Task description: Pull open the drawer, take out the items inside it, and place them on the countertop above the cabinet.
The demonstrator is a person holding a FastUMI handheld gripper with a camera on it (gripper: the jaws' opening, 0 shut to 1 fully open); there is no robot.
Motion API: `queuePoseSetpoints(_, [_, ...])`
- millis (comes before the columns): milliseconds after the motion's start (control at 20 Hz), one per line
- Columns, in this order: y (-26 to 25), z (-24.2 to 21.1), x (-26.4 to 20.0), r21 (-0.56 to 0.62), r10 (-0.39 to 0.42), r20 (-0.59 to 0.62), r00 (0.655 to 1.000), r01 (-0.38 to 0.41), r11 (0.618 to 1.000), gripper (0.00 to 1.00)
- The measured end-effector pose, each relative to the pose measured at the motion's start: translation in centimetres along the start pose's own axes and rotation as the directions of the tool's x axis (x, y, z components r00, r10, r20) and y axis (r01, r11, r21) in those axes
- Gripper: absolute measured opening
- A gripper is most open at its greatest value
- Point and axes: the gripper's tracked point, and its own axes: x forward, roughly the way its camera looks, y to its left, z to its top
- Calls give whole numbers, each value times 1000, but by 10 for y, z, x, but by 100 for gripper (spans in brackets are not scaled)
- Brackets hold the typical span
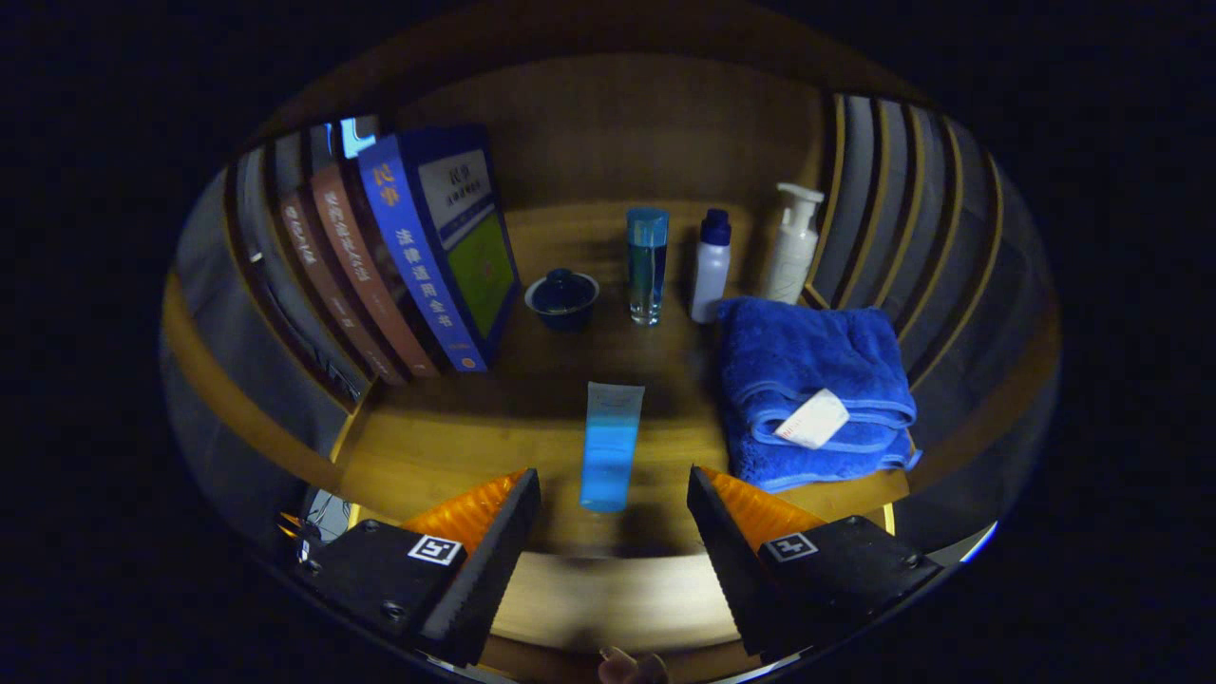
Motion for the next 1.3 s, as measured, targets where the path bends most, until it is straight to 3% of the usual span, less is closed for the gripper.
queuePoseSetpoints(200, [2,-7,-54,-18,4,151,989,-2,1000,99])
queuePoseSetpoints(400, [3,-20,-113,-19,28,309,951,-23,1000,99])
queuePoseSetpoints(700, [-4,-81,-170,27,56,440,896,-76,997,100])
queuePoseSetpoints(1050, [-6,-173,-168,-5,47,477,878,-50,999,100])
queuePoseSetpoints(1300, [-8,-223,-135,73,45,394,918,-80,994,100])
